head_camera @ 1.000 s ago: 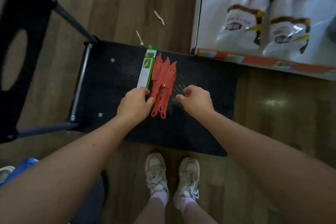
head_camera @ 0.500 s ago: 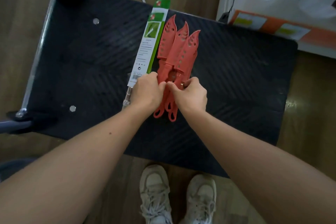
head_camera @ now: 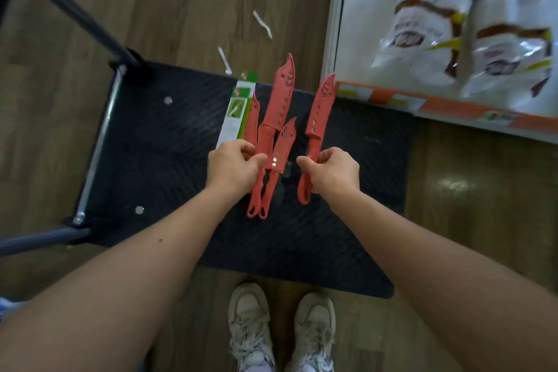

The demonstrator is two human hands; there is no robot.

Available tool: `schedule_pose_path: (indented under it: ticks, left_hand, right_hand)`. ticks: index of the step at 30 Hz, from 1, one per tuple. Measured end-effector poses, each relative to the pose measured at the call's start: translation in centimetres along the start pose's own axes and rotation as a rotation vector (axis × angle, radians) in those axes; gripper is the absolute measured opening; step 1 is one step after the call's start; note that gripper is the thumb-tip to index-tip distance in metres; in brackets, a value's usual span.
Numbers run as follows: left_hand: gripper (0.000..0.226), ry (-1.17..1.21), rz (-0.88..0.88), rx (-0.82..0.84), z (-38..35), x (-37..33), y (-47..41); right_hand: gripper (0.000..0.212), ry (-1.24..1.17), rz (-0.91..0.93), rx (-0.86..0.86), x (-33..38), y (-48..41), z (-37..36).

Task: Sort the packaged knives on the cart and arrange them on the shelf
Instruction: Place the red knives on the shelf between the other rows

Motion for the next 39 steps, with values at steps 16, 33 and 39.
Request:
schedule_pose_path:
  ticks: [16,33,39]
  left_hand:
    - [0.013,0.368,-0.274,0.026,20.9,-30.6,26.5]
    - [0.016,0.386,-0.519,-0.025,21.0,-55.4,39.3]
    - [0.026,0.397,-0.512,-0.067,18.5,-62.0,41.8]
  right_hand:
    - [0.023,-0.079,0.323,-0.219,22.2,28.3,30.8]
    - [0.020,-0.127,0.501,-0.298,26.1,34.1,57.6]
    - [0.022,-0.203,0.563,-0.254,26.7,33.0,65.2]
Point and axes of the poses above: each hand's wrist, its own y-axis away from the middle knuckle, its own z-axis out of the back of the hand, x = y × z, the point moved 6 cm from there along -y, towards the middle knuckle, and after that the axes turned 1 degree about z, right-handed, at the moved point
